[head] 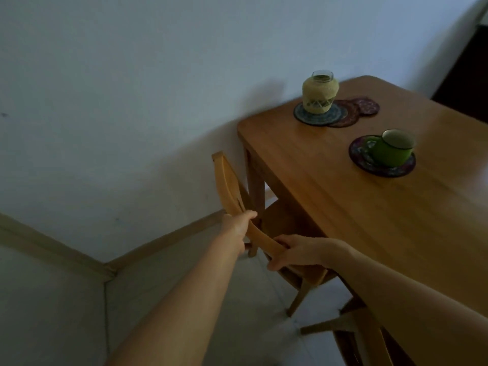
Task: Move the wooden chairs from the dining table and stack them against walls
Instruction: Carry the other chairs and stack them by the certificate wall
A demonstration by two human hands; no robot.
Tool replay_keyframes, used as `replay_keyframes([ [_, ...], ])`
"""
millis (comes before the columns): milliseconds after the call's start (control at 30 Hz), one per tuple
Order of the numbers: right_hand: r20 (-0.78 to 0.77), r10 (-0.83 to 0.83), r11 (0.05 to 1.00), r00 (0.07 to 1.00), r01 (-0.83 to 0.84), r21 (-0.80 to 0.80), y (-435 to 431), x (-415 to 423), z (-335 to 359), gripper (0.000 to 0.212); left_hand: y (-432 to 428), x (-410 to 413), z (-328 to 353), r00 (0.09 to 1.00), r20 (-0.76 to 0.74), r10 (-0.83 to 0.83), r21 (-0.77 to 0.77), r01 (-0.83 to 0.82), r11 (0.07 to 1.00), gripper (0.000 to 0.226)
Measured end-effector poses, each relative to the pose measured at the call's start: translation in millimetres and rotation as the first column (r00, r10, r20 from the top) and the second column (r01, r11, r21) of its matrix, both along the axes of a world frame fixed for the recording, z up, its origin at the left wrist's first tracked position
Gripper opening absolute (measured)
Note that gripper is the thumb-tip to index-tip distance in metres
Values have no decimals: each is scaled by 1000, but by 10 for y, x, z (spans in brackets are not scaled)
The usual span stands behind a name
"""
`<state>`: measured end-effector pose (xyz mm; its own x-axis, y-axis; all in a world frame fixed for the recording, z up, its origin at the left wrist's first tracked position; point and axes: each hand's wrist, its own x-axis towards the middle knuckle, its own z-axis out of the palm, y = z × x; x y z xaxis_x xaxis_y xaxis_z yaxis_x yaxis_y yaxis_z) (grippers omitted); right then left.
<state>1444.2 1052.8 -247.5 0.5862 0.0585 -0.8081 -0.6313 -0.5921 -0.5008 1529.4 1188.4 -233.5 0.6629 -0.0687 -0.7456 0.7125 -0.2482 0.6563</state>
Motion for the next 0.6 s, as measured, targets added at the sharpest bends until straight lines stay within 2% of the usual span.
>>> replay_keyframes([
  [67,-49,-32,997,998,35,65,-42,59,-39,84,-4,26,-61,1000,-13,-9,14,9,1000,50],
  [133,-101,-151,978,983,163,130,-96,88,-107,119,10,68,-89,999,-26,-21,-1,21,1000,43],
  [200,-144,-211,959,967,234,162,-123,102,-128,134,27,100,-94,999,-33,-37,-26,36,999,40],
  [367,-239,-271,924,933,321,206,-152,151,-138,139,32,94,-105,999,-25,-30,-51,28,998,39],
  [600,-184,-311,910,933,348,227,-129,73,-189,116,55,75,-110,999,-34,15,-56,-17,998,23],
])
